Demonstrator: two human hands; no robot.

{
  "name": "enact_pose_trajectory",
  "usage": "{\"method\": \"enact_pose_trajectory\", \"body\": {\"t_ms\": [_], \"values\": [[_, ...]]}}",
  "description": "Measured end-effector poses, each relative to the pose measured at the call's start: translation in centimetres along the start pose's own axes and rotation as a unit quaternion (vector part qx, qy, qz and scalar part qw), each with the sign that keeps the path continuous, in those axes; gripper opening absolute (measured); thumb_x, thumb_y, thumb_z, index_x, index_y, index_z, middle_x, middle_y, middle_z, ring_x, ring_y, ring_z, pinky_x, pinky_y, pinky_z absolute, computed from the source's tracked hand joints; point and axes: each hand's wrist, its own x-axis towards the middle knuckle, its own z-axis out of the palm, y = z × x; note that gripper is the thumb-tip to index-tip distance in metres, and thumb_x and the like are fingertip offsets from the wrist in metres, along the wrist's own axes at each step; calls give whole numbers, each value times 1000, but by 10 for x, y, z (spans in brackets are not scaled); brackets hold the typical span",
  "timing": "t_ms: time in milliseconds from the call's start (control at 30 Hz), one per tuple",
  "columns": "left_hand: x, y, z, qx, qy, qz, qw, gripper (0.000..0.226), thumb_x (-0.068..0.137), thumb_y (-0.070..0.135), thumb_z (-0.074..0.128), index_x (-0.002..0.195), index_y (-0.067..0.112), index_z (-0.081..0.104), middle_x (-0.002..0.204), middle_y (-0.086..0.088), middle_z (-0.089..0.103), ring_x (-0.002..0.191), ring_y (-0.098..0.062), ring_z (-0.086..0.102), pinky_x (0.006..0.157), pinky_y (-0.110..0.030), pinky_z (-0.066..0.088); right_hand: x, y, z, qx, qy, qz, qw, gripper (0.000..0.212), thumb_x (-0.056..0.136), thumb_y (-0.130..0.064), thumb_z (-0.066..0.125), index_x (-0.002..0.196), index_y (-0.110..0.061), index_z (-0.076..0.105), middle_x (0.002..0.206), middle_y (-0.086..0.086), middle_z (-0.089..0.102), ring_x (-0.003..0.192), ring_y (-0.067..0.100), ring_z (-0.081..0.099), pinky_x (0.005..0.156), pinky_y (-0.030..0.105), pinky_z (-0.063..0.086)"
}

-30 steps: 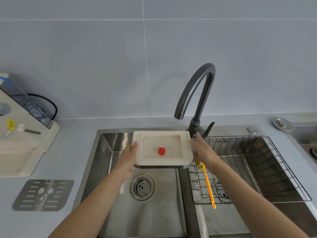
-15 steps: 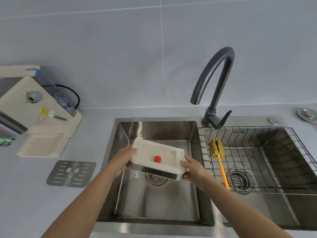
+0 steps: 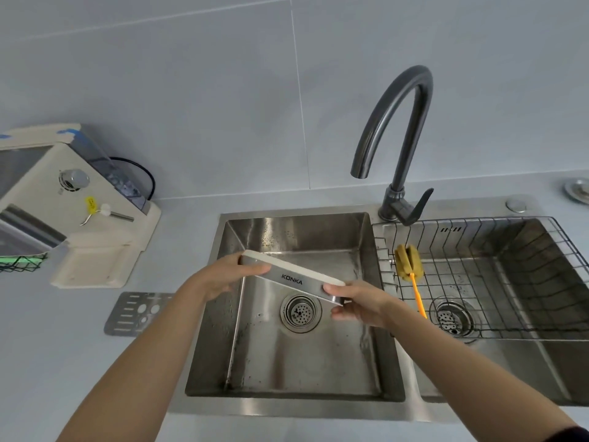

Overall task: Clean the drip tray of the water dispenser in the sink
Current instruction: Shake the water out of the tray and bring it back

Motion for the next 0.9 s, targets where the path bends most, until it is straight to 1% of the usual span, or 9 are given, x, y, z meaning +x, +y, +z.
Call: {"method": "enact_pose_trajectory", "body": {"t_ms": [67, 133, 267, 400, 533, 633, 733, 833, 900], "values": [[4, 6, -1, 2, 18, -6, 1000, 67, 79, 40, 66, 136, 18, 39, 145, -4, 38, 135, -24, 31, 111, -47, 24, 2, -2, 0, -8, 2, 5, 1000, 32, 75, -31, 70, 95, -7, 62, 83, 5, 55, 51, 8, 60, 55, 19, 57], [7, 14, -1, 12, 28, -14, 999, 73, 75, 48, 66, 137, 17, 40, 144, -6, 39, 133, -26, 35, 112, -47, 27, 3, -2, 2, -11, 9, 8, 1000, 48, 65, -42, 71, 99, -9, 61, 89, 7, 56, 56, 11, 62, 56, 21, 57], [13, 35, 0, 41, 81, -37, 995, 88, 71, 56, 66, 138, 7, 34, 144, -11, 36, 131, -30, 38, 107, -44, 36, 7, 1, 4, -10, 4, 36, 999, 70, 66, -57, 60, 116, -10, 53, 116, 14, 58, 91, 26, 60, 72, 29, 52], [22, 50, 4, 62, 97, -59, 992, 100, 66, 56, 71, 138, -1, 31, 116, -12, 50, 115, -29, 48, 90, -37, 40, 11, 4, 5, 37, 9, 66, 997, 53, 75, -60, 54, 91, -9, 55, 75, 10, 57, 73, 23, 53, 78, 31, 44], [28, 63, 15, 86, 95, -77, 989, 76, 79, 42, 65, 133, -3, 37, 131, -13, 44, 120, -26, 46, 84, -32, 38, 8, 2, 6, 73, 35, 62, 995, 44, 83, -53, 50, 89, -9, 52, 92, 14, 59, 84, 25, 55, 84, 32, 43], [30, 79, 10, 112, 85, -70, 988, 82, 75, 51, 65, 134, 0, 40, 141, -16, 42, 128, -29, 44, 99, -37, 41, 8, -5, 2, 98, 47, 31, 994, 42, 84, -51, 50, 94, -10, 52, 101, 15, 59, 100, 29, 55, 96, 36, 40], [30, 95, 10, 136, 97, -35, 985, 78, 77, 49, 64, 135, 4, 37, 142, -15, 39, 128, -33, 42, 98, -39, 40, 13, -5, 2, 133, 52, 3, 990, 48, 83, -52, 51, 105, -10, 57, 118, 18, 59, 118, 32, 51, 107, 40, 38], [31, 83, 20, 157, 68, -77, 982, 81, 78, 50, 62, 137, 3, 34, 144, -17, 36, 128, -35, 41, 97, -40, 41, 19, 7, 8, 153, 59, 32, 986, 59, 84, -54, 47, 124, -11, 54, 128, 19, 55, 120, 31, 50, 103, 42, 41], [28, 72, 24, 141, 40, -124, 981, 84, 76, 53, 62, 138, 3, 33, 137, -17, 43, 120, -35, 47, 92, -40, 43, 18, 12, 10, 149, 49, 53, 986, 59, 86, -54, 43, 122, -9, 54, 116, 17, 60, 106, 29, 56, 90, 41, 47]]}}
